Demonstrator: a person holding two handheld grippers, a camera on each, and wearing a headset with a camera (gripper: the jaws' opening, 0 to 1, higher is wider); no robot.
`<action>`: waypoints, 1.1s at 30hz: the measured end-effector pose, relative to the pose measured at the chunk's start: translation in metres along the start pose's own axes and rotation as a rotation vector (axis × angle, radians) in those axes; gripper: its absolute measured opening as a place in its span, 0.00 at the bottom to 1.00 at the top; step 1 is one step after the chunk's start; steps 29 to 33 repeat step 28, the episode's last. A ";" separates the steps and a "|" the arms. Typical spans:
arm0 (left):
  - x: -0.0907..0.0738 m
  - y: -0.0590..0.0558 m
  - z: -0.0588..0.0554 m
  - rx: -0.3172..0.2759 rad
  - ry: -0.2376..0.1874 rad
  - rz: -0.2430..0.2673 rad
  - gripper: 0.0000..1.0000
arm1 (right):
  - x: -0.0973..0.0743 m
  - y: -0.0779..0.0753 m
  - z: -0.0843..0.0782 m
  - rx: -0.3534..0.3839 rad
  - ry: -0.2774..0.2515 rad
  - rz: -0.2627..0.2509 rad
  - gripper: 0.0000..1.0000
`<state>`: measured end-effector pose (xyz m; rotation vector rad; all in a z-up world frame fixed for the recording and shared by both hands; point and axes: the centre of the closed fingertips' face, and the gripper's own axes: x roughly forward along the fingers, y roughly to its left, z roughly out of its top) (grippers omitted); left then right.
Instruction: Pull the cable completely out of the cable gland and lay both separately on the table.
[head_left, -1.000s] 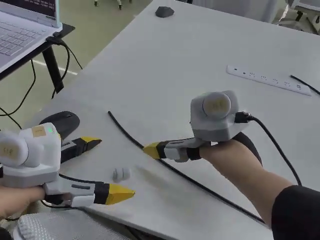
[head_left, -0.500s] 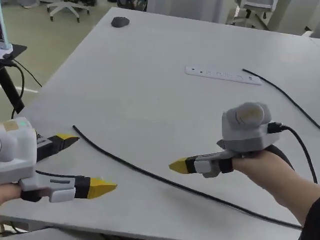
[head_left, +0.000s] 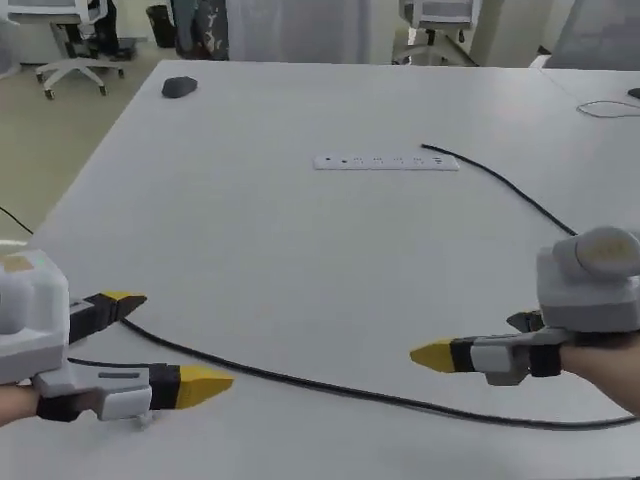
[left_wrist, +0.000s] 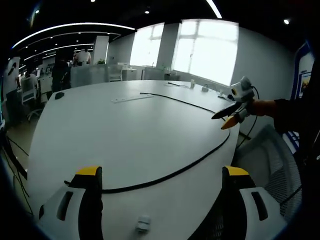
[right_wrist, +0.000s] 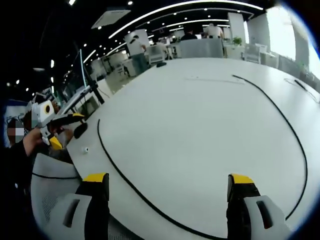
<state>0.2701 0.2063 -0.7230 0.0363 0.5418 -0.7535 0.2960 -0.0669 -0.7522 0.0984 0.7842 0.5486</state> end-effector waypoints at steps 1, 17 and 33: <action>0.000 -0.001 0.001 0.003 -0.002 0.005 0.99 | -0.001 0.000 0.000 -0.002 -0.001 0.000 0.99; -0.002 -0.011 0.004 -0.090 0.017 0.001 0.99 | -0.019 -0.001 -0.017 0.039 -0.011 0.014 0.99; -0.001 -0.012 -0.002 -0.123 0.036 -0.006 0.99 | -0.021 0.003 -0.019 0.035 -0.014 0.023 0.99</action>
